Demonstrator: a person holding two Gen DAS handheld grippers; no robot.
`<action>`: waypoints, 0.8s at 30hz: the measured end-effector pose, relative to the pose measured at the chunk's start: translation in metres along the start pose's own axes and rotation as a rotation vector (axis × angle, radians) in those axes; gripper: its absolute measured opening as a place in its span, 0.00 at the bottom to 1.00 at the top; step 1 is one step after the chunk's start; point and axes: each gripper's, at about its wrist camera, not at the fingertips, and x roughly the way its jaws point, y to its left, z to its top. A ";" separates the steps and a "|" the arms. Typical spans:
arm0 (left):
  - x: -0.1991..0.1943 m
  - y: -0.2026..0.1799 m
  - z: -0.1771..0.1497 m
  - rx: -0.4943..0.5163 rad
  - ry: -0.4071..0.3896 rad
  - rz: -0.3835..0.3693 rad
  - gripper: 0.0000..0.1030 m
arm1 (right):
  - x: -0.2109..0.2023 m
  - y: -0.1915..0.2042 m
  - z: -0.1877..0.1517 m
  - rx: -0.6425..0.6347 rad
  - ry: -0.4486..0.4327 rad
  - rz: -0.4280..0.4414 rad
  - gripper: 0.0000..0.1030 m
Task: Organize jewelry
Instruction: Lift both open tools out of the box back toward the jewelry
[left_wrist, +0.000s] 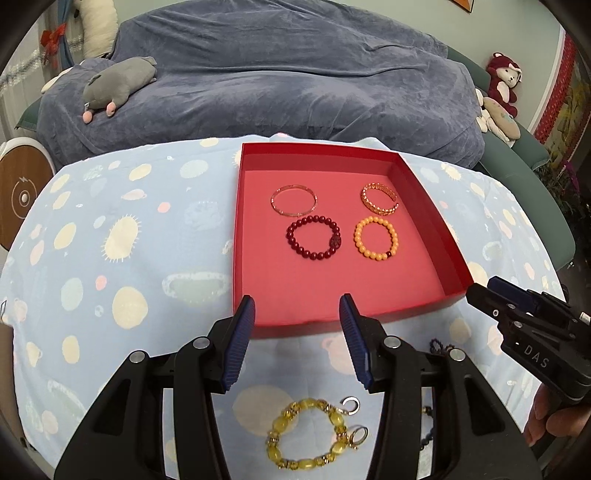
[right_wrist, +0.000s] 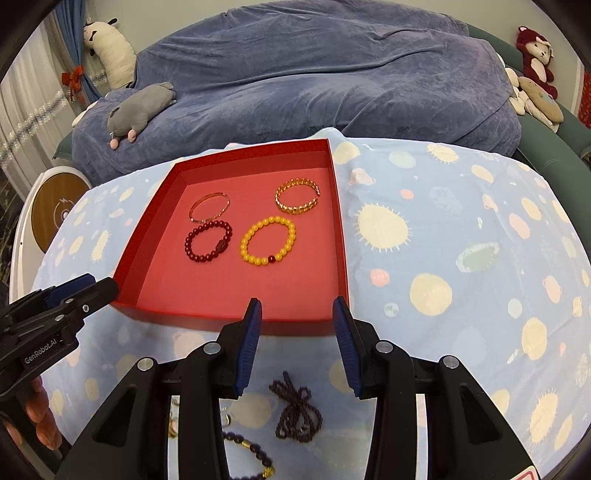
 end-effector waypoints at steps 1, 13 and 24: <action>-0.002 0.001 -0.007 -0.001 0.006 0.001 0.46 | -0.003 -0.001 -0.006 0.001 0.003 -0.004 0.38; -0.005 0.003 -0.092 -0.011 0.113 0.041 0.49 | -0.026 -0.012 -0.079 0.033 0.063 -0.019 0.38; 0.009 0.008 -0.109 -0.035 0.155 0.066 0.49 | -0.013 -0.009 -0.090 0.047 0.093 -0.022 0.38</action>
